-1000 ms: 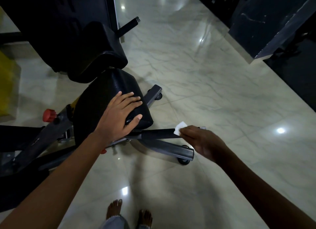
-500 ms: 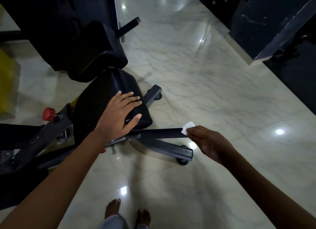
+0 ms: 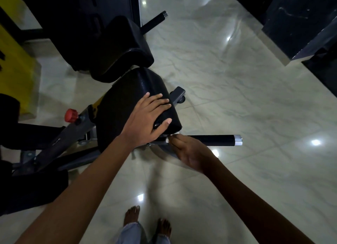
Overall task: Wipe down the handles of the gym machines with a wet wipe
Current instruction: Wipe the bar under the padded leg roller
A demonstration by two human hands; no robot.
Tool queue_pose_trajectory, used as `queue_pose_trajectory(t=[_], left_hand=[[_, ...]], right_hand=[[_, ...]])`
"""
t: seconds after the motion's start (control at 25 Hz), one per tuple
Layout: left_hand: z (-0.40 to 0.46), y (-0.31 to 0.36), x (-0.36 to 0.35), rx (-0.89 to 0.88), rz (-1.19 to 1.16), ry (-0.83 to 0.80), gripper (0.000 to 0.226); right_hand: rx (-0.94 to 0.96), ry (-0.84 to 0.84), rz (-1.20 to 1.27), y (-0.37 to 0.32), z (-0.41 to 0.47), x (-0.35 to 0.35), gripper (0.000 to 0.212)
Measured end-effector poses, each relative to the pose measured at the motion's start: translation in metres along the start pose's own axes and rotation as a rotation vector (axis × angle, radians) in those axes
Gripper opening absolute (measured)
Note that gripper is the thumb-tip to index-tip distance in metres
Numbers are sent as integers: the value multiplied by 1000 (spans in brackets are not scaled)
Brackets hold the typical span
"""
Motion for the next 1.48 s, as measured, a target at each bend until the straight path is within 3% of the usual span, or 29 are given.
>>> queue_pose_trajectory(t=[0.12, 0.28, 0.48, 0.72, 0.92, 1.08, 1.12, 1.2, 1.24, 1.32, 1.4, 1.48], left_hand=[[-1, -1, 0, -4, -1, 2, 46], [-1, -1, 0, -1, -12, -1, 46], [-1, -1, 0, 0, -6, -10, 46], [0, 0, 0, 9, 5, -4, 46], [-1, 1, 1, 8, -9, 4, 45], [-1, 1, 0, 14, -7, 12, 44], [-1, 1, 0, 13, -7, 9, 44], [-1, 2, 0, 10, -9, 7, 45], [-1, 2, 0, 10, -8, 8, 44], [-1, 1, 0, 10, -4, 10, 44], [-1, 1, -1, 14, 4, 9, 45], [-1, 1, -1, 12, 3, 11, 45]], right_hand=[[147, 9, -97, 2, -4, 2, 16], [452, -31, -455, 8, -11, -3, 20], [222, -81, -205, 15, -25, -8, 31], [140, -87, -182, 19, -30, 10, 25], [28, -188, -191, 20, -33, 23, 35], [77, -229, -210, 32, -42, 24, 21], [38, -148, -256, 31, -40, 29, 20], [19, -160, -408, 39, -42, 23, 26], [120, -263, -452, 42, -47, 22, 26], [192, -216, -553, 45, -53, 35, 23], [224, -169, -566, 52, -56, 45, 23], [176, -106, -355, 56, -61, 39, 32]])
Point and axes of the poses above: each hand's wrist, its own z-axis towards the middle knuckle, its own x-axis out of the back of the hand, y = z × x, the point moved 2 cm from there along z, towards the middle knuckle, and after that the axes turned 1 degree about -x, right-handed, at the moved point
